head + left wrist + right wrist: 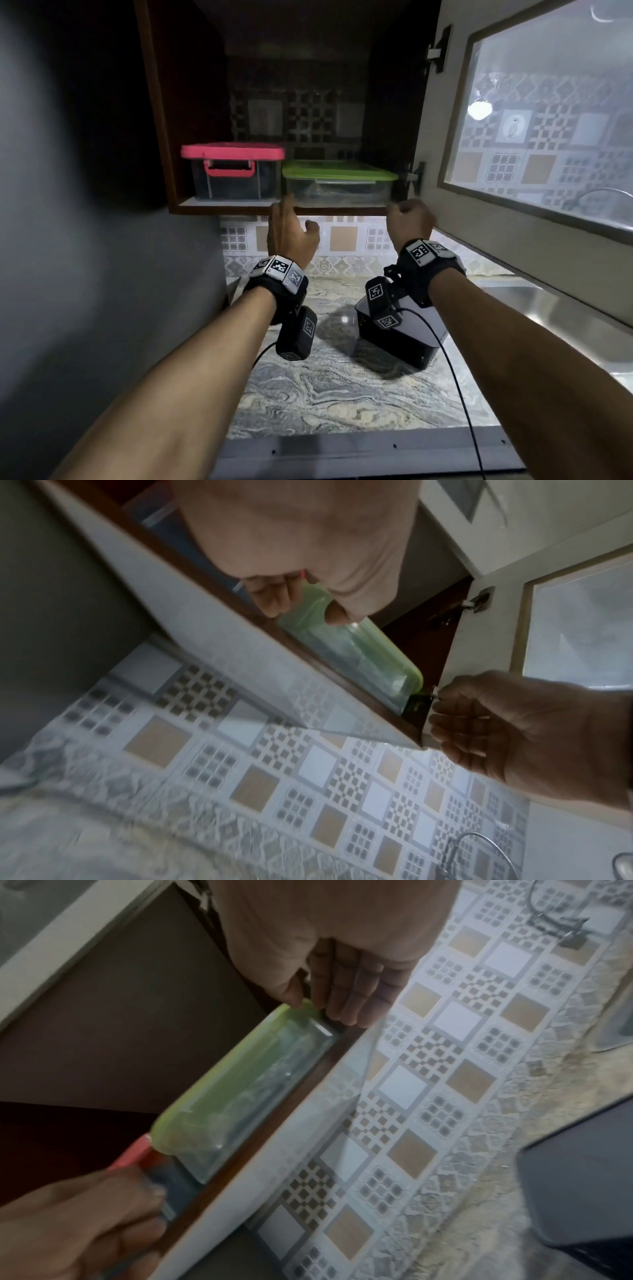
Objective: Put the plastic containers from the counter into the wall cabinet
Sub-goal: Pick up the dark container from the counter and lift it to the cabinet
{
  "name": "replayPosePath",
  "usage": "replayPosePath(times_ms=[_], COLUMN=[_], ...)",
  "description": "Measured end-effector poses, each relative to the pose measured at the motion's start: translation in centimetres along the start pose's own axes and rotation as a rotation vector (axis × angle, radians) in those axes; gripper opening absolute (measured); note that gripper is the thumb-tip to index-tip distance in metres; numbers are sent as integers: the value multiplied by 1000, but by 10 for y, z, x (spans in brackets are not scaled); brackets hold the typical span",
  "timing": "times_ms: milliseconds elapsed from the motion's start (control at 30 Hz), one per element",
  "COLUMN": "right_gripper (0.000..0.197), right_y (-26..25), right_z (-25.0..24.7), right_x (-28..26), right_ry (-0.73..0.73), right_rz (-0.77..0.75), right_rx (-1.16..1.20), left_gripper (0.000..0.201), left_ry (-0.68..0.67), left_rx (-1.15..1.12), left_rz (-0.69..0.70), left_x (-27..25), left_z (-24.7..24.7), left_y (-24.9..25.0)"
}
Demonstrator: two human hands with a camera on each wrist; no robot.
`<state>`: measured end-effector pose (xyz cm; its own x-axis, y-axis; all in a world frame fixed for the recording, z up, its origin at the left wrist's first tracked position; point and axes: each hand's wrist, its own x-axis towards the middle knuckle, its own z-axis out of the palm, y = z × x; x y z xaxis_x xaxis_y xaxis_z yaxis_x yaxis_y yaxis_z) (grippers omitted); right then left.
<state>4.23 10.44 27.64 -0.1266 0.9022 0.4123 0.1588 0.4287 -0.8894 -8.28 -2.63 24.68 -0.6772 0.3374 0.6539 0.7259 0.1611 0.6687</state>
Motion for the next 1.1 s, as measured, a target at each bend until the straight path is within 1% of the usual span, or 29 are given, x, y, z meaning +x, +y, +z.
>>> replayPosePath(times_ms=[67,167,267,333,400,467,600,667,733,767,800,833,900,967,1033,1100], right_gripper=[26,31,31,28,26,30,37,38,35,30,27,32,50,57,53,41], right_y=[17,53,96,126,159,192,247,273,293,303,304,313,324,331,335,335], right_z=[-9,-16,-23,-23,-19,-12,-1,6,12,15,15,16,17,15,13,11], right_x=[-6,-13,-18,-13,2,19,54,73,90,98,101,107,116,121,127,131], right_ry=[-37,-103,-97,-119,-143,-173,-240,-297,-381,-426,-468,-491,-480,-467,-501,-544], right_rz=[6,63,94,140,200,226,215,246,275,289,306,326,345,345,381,418], right_rx=[-115,-223,-306,-352,-375,-434,-580,-641,-693,-724,-765,-809,-914,-985,-954,-898], left_gripper=[51,51,47,46,47,49,51,52,53,52,51,50,49,50,55,60], left_ry=[-23,-95,-179,-237,-301,-359,-470,-541,-612,-646,-676,-708,-768,-830,-880,-903], left_rx=[-21,-33,-26,-8,-9,2,-8,-38,-91,-140,-187,-223,-234,-232,-223,-209], left_rz=[-70,-172,-272,-332,-398,-472,-585,-635,-693,-729,-755,-785,-819,-835,-844,-848], left_x=[-17,-43,-67,-79,-85,-89,-94,-97,-98,-101,-103,-106,-111,-116,-117,-117], left_z=[7,23,46,66,90,118,174,200,227,241,247,258,274,284,286,286], left_y=[-10,-28,-46,-60,-73,-87,-107,-113,-119,-123,-122,-124,-128,-130,-128,-128])
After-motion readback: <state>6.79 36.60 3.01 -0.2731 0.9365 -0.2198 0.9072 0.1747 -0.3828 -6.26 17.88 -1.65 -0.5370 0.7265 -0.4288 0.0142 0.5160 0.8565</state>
